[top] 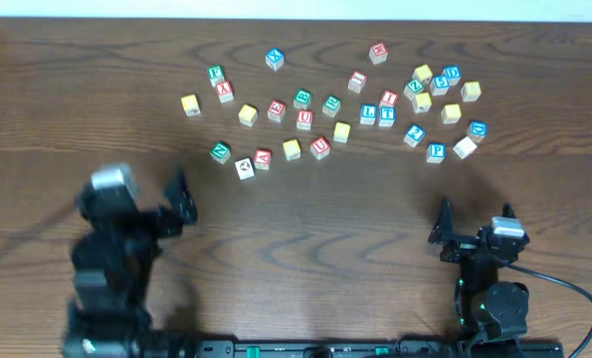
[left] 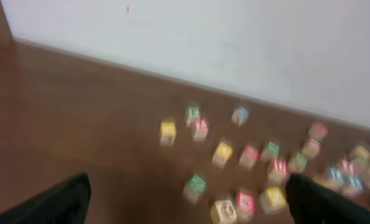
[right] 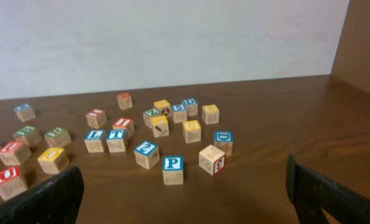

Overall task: Spell out NEURIPS
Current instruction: 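Move the left gripper over the green-lettered N block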

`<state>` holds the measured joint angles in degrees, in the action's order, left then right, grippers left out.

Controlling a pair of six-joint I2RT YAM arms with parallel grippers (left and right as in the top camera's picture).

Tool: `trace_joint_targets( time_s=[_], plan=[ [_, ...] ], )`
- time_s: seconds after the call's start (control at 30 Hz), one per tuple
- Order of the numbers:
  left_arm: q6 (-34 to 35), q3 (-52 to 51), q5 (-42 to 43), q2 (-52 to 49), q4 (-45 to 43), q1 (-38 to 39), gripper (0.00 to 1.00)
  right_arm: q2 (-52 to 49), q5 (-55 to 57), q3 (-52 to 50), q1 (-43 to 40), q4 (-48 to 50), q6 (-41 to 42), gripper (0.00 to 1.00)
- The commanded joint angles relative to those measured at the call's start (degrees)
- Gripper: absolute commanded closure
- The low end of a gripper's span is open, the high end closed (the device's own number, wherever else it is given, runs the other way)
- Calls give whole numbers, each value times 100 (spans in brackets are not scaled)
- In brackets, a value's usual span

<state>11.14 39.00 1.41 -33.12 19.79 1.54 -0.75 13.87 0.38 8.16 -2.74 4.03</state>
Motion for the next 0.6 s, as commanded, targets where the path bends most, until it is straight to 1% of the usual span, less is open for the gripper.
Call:
trace_joint_targets(
  time_s=[0.0, 0.13, 0.23, 0.37, 0.5, 0.57],
  plan=[
    [-105, 1814, 330, -1453, 715, -24, 2, 11, -11, -7, 7, -26, -48, 1],
    [-103, 3886, 767, -3038, 1969, -24, 1, 11, -11, -7, 7, -26, -48, 1],
    [-96, 4767, 1016, -3792, 2590, -22, 2, 11, -9, -7, 7, -26, -46, 1],
    [-92, 4935, 1021, -4282, 3071, -17, 1, 11, -11, -7, 7, -26, -48, 1],
    [-74, 4935, 1019, -4638, 3788, -17, 1, 11, -11, -7, 7, -26, -48, 1],
    [-70, 4935, 1051, -4811, 3847, -17, 1, 11, -9, -7, 7, -26, -48, 1]
  ],
)
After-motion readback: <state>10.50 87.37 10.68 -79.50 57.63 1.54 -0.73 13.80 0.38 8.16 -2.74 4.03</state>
